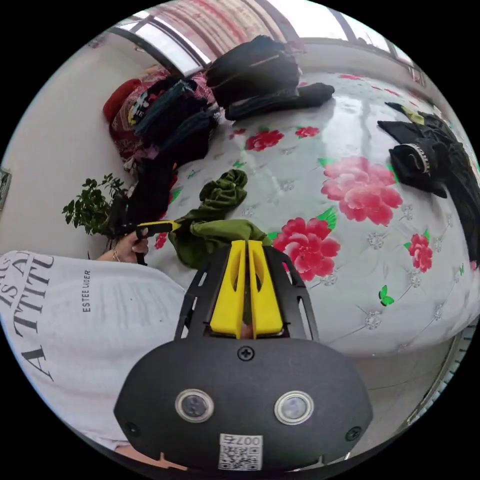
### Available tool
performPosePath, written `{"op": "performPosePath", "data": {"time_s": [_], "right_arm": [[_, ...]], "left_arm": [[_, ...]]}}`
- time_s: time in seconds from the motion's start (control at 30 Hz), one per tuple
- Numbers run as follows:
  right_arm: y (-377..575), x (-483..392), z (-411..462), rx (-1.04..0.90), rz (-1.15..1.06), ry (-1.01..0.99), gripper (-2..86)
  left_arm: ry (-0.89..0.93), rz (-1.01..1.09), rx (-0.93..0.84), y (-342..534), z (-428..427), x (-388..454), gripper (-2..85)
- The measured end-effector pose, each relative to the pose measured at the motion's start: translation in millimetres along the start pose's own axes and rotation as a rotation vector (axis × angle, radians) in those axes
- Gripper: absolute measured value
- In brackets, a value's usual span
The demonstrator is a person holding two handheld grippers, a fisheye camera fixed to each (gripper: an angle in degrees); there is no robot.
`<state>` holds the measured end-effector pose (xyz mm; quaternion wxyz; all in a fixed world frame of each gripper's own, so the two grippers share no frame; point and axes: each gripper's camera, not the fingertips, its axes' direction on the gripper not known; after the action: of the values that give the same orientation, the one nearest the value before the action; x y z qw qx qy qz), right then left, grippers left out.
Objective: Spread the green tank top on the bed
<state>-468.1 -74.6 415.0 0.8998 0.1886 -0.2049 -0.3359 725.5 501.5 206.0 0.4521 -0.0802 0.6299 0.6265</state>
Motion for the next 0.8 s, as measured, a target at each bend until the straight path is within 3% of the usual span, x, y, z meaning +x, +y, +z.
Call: {"op": "performPosePath", "data": {"time_s": [0.07,0.23,0.4,0.53,0.67,0.8], "right_arm": [[0.3,29.9,-61.7,0.184,0.053,0.006,-0.1],[0.3,74.8,-103.6,0.281,0.094,0.021,0.2],[5.9,111.2,-62.1,0.156,0.212,0.033,2.1],[7.0,126.9,-38.9,0.097,0.210,0.028,4.2],[-20.2,144.9,-13.0,0.045,0.190,0.020,6.2],[-47.0,153.1,29.6,-0.030,0.180,0.017,6.7]], "left_arm": [[0.034,-0.089,0.100,11.9,-32.0,-19.0,-0.9],[0.129,-0.206,0.265,47.7,-81.3,-56.2,-0.7],[-0.003,-0.243,0.090,65.2,-60.8,-51.7,3.4],[-0.084,-0.261,0.086,62.0,-64.1,-47.2,5.8],[-0.159,-0.127,0.083,13.7,-62.6,-32.9,8.1],[-0.095,0.010,-0.024,-51.9,-13.1,-14.2,10.3]]}}
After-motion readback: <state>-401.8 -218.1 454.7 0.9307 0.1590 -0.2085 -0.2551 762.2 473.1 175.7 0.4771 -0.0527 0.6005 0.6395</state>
